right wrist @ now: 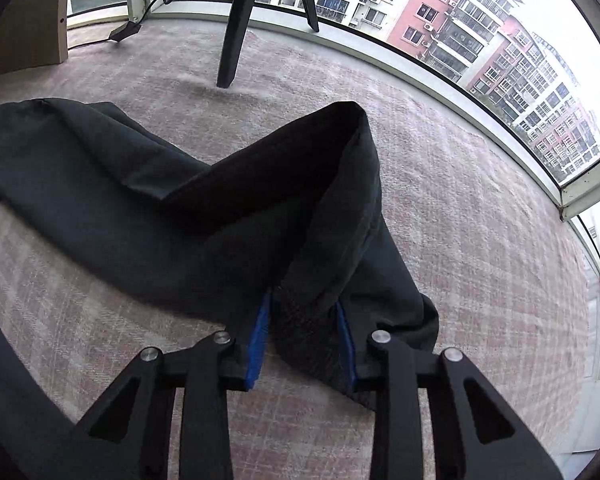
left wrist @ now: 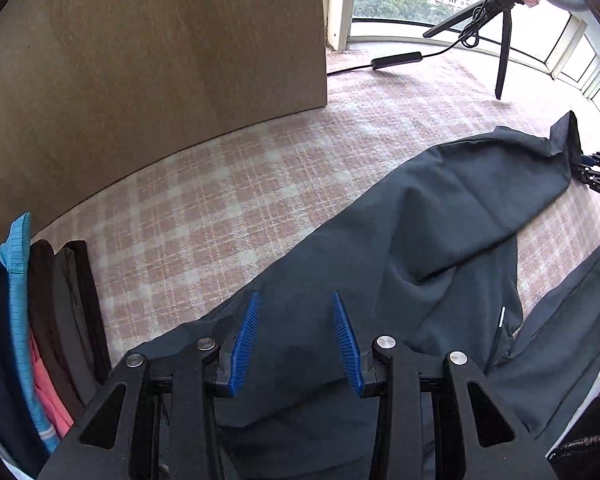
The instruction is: Fold clothes
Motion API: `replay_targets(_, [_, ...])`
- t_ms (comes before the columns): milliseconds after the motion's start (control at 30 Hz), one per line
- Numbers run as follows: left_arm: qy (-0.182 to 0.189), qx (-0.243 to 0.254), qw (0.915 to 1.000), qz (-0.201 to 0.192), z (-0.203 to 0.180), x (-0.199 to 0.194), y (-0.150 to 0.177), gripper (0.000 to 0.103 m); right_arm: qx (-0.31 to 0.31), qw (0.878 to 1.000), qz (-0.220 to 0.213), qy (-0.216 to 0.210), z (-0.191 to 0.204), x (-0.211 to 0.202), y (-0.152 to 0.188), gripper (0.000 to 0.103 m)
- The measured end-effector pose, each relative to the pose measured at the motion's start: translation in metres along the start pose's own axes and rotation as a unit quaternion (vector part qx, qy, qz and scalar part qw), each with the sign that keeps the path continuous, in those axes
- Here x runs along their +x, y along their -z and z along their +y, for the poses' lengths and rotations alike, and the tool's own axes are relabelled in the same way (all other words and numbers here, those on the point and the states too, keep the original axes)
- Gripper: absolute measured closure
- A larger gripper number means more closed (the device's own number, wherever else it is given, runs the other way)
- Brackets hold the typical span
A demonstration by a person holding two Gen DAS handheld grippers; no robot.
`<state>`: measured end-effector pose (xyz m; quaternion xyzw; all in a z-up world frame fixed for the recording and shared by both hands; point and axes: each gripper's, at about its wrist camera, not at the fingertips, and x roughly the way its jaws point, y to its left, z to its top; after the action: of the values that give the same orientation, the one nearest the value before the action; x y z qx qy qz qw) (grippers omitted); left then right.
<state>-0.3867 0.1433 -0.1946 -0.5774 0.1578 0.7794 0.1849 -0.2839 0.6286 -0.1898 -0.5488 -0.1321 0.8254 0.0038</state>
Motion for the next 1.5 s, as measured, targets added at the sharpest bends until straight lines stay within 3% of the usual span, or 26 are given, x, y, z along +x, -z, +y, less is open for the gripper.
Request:
replay_targets(133, [0.002,0.003,0.9997,0.025,0.012,0.023,-0.006,0.067,0.017,0.999,-0.008,-0.033,-0.012,-0.005,-0.003,0.074])
replay_targets(200, [-0.010,0.015,0.9989,0.044,0.010,0.038,-0.006,0.066,0.015,0.999,-0.017,-0.035,-0.013,-0.012,-0.002,0.059])
replay_targets(233, [-0.017,0.022,0.9985,0.047,0.008,0.044,-0.006,0.065,0.017,0.999,-0.025,-0.041,-0.015,-0.018,-0.001,0.056])
replay_targets(433, [-0.024,0.032,0.9989,0.025,0.001,0.043,-0.004,0.065,0.054,0.992,-0.073,-0.087,-0.025,-0.050,0.015,0.052])
replay_targets(633, [-0.020,0.025,0.9993,0.018,0.001,0.040,-0.003,0.065,0.004,0.996,-0.062,-0.061,-0.001,-0.040,0.022,0.038])
replay_targets(767, [-0.009,0.022,0.9997,0.003,-0.003,0.037,0.000,0.084,-0.017,0.999,-0.027,-0.011,0.013,-0.001,0.022,0.038])
replay_targets(833, [-0.013,0.029,0.9995,-0.004,-0.009,0.037,0.002,0.093,0.002,0.999,-0.035,-0.027,0.003,0.002,0.021,0.040])
replay_targets(900, [-0.024,0.033,0.9992,-0.007,-0.014,0.037,0.003,0.099,0.026,0.998,-0.029,-0.051,-0.010,0.004,0.019,0.081])
replay_targets(1000, [-0.034,0.022,0.9991,-0.015,-0.017,0.033,0.003,0.101,0.059,0.995,-0.037,-0.066,-0.032,-0.007,0.018,0.083])
replay_targets(1167, [-0.054,0.016,0.9968,-0.056,-0.019,-0.009,0.014,0.101,0.091,0.988,-0.117,-0.052,-0.061,-0.082,0.023,0.085])
replay_targets(1367, [-0.085,0.003,0.9887,-0.124,-0.008,-0.078,0.024,0.101,0.146,0.965,-0.216,-0.027,-0.096,-0.188,0.050,0.085])
replay_targets(1500, [-0.083,-0.008,0.9822,-0.168,-0.012,-0.119,0.038,0.101,0.184,0.947,-0.262,-0.026,-0.110,-0.245,0.069,0.086])
